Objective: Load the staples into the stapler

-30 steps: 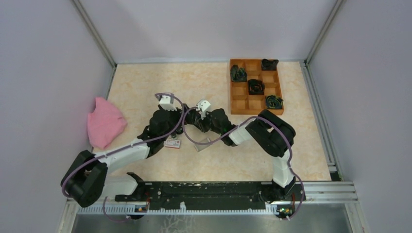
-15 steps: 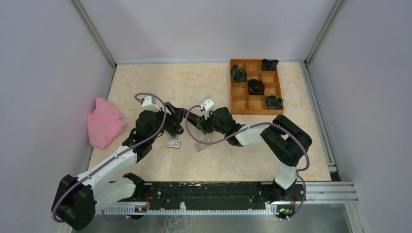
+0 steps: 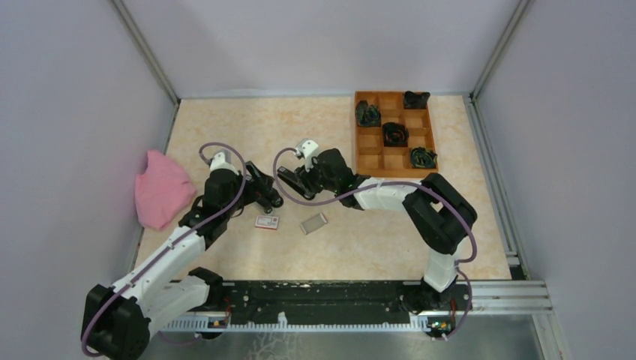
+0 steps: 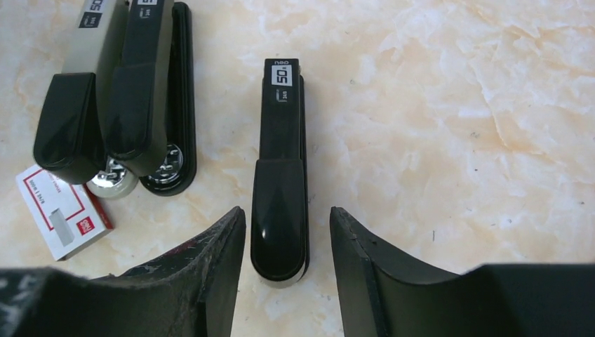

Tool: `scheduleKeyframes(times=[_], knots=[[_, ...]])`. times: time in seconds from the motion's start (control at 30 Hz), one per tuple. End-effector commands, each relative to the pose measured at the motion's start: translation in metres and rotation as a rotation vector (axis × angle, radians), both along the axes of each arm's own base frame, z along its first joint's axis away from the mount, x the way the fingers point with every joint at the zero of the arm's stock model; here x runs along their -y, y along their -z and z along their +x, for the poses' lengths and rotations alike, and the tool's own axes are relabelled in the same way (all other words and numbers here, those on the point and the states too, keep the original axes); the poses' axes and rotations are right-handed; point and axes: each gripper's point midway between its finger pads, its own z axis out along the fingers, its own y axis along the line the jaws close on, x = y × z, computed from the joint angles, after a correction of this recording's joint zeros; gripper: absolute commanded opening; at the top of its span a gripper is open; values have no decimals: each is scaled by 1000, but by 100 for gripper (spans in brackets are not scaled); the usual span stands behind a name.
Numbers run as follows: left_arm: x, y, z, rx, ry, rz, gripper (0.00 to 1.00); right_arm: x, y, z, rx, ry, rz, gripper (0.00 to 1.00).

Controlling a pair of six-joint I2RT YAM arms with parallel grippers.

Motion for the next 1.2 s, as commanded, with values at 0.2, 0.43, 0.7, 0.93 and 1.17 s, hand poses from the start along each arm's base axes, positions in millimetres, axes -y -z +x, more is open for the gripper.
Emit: scheduleKeyframes(times=[0.2, 0.43, 0.7, 0.93, 1.17], knots=[[6, -17, 3, 13, 20, -33, 100, -9, 27, -2, -58, -40, -72, 36], [8, -19, 4, 13, 27, -42, 100, 2, 60, -9, -115, -26, -140, 16], [10, -14, 3, -6, 34, -48, 100, 23, 102, -21, -198, 8, -249, 12], [10, -15, 3, -7, 36, -51, 100, 28, 110, -21, -213, 27, -287, 12], [8, -30, 0, 20, 28, -61, 100, -1, 73, -18, -164, -9, -194, 15]])
